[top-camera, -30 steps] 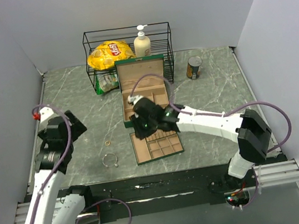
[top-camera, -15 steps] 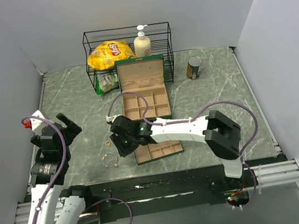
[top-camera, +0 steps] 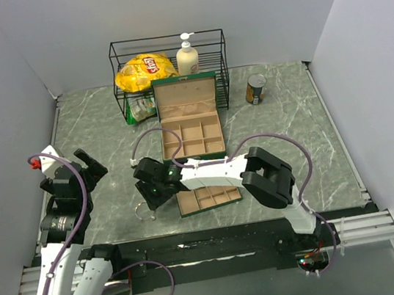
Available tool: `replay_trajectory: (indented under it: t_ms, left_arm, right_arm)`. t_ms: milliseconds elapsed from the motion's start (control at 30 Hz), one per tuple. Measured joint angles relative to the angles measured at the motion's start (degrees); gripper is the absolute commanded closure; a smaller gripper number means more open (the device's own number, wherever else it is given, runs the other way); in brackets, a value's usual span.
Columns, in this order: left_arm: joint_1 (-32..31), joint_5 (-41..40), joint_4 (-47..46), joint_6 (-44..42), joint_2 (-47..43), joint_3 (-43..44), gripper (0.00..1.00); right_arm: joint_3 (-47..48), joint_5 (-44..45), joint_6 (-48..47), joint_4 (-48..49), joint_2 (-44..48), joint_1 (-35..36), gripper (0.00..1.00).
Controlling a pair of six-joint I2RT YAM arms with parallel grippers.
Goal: Organize the mixed jewelry
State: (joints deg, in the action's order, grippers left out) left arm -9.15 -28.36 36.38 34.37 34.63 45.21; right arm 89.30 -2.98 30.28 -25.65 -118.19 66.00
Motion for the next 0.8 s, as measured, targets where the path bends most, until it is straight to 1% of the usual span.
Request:
replay_trajectory:
  t_ms: [333, 700, 800]
  left_arm:
    - [0.0, 0.0, 0.0, 0.0, 0.1, 0.0, 0.04]
    - [0.0, 0.0, 0.0, 0.0, 0.5, 0.0, 0.04]
    - [0.0, 0.0, 0.0, 0.0, 0.5, 0.0, 0.04]
  right_arm:
    - [4.5, 0.3, 0.2, -0.2, -5.3, 0.4, 0.54]
    - [5.7, 1.4, 0.1, -1.0, -7.3, 0.7, 0.54]
    - [6.5, 1.5, 0.1, -1.4, -7.7, 0.8, 0.56]
